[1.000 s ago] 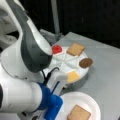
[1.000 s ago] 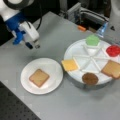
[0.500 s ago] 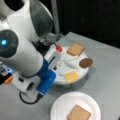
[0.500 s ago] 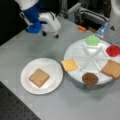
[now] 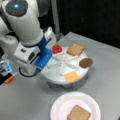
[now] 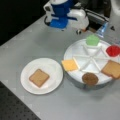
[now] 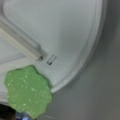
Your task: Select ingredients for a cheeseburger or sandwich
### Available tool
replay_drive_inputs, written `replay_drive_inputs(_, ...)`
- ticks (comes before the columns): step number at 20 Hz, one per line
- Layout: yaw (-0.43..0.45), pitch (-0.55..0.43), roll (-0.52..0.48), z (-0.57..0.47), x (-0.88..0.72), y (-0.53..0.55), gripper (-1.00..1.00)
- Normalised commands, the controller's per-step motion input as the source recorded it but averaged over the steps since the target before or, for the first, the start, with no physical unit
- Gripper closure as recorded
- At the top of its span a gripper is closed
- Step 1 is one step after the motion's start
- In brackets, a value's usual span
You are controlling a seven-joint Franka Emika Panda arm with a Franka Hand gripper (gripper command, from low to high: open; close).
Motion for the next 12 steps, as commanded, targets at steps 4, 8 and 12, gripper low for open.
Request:
replay_drive_inputs(4, -0.069, -0.173, -0.167, -0.17, -0.1, 0.43, -1.0)
replay_drive_inputs(8, -0.148, -0.151, -0.056, -0.11, 0.0, 0.47, -1.0)
replay_drive_inputs(12, -0.147, -0.123, -0.009, -0.12, 0.02, 0.39, -1.0)
